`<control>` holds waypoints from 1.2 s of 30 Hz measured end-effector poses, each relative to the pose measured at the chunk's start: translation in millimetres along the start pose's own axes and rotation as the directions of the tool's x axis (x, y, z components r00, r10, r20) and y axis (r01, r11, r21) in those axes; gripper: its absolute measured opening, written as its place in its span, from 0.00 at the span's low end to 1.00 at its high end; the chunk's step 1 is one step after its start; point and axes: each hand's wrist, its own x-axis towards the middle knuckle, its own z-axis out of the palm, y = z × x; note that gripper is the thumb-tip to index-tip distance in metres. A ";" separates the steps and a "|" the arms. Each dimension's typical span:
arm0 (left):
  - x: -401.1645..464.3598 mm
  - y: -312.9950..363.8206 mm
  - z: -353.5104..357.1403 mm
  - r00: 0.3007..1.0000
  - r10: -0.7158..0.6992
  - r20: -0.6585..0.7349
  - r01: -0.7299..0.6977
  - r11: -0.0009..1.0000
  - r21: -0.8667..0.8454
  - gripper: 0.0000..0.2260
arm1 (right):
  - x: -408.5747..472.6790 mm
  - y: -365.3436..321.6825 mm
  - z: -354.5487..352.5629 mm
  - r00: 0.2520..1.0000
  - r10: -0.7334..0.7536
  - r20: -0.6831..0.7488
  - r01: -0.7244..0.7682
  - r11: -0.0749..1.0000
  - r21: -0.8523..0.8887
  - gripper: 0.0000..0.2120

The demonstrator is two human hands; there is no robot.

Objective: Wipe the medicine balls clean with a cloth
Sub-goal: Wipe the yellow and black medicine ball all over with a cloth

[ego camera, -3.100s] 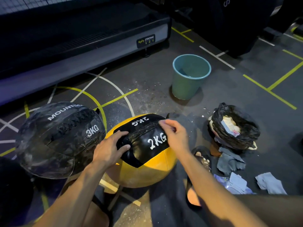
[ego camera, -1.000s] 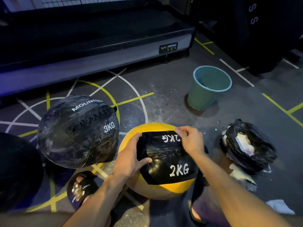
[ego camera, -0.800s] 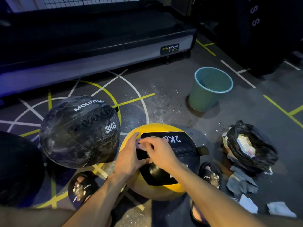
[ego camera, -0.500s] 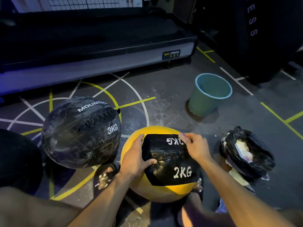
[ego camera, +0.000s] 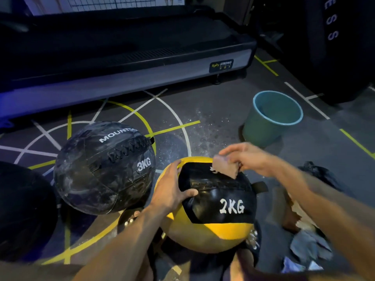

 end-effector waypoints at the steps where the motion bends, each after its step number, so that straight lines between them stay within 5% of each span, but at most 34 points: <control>1: 9.3 4.6 -3.5 1.000 0.014 0.008 -0.014 0.999 0.043 0.47 | 0.2 -5.2 -15.4 1.000 0.005 -0.023 -0.003 0.995 0.104 0.17; 4: 35.3 24.4 -19.5 0.996 0.027 0.082 -0.053 0.940 0.337 0.39 | -3.3 -25.2 -48.1 0.999 -0.020 0.034 0.008 0.945 0.328 0.19; 7: 57.5 49.2 -36.4 0.987 0.032 0.157 -0.133 0.714 0.688 0.34 | -6.5 -32.8 -67.1 0.985 -0.067 0.161 -0.002 0.920 0.392 0.20; 11: 83.2 72.4 -47.5 0.953 -0.072 0.293 -0.213 0.526 0.823 0.31 | 6.8 -20.3 -78.9 0.983 -0.080 0.163 0.002 0.902 0.431 0.22; 15: 102.9 72.7 -46.9 0.914 -0.135 0.383 -0.247 0.565 0.788 0.30 | 34.2 2.2 -71.9 0.996 -0.059 0.065 0.021 0.881 0.473 0.21; 19: 122.2 71.8 -48.6 0.897 -0.079 0.435 -0.256 0.709 0.658 0.25 | 69.4 18.6 -68.0 0.997 -0.055 -0.045 0.071 0.832 0.550 0.20; 25: 160.9 111.0 -39.2 0.969 0.194 0.151 -0.246 0.776 0.581 0.21 | 102.5 18.6 -89.4 0.975 -0.034 -0.221 0.160 0.800 0.579 0.21; 30: 176.7 134.3 -51.7 0.916 0.393 -0.078 -0.284 0.775 0.565 0.22 | 110.6 -0.3 -113.9 0.966 -0.083 -0.245 0.227 0.729 0.646 0.22; 36: 181.3 64.0 -37.2 0.913 0.407 -0.027 -0.345 0.806 0.480 0.20 | 119.2 11.4 -102.7 0.980 -0.046 -0.193 0.169 0.706 0.688 0.19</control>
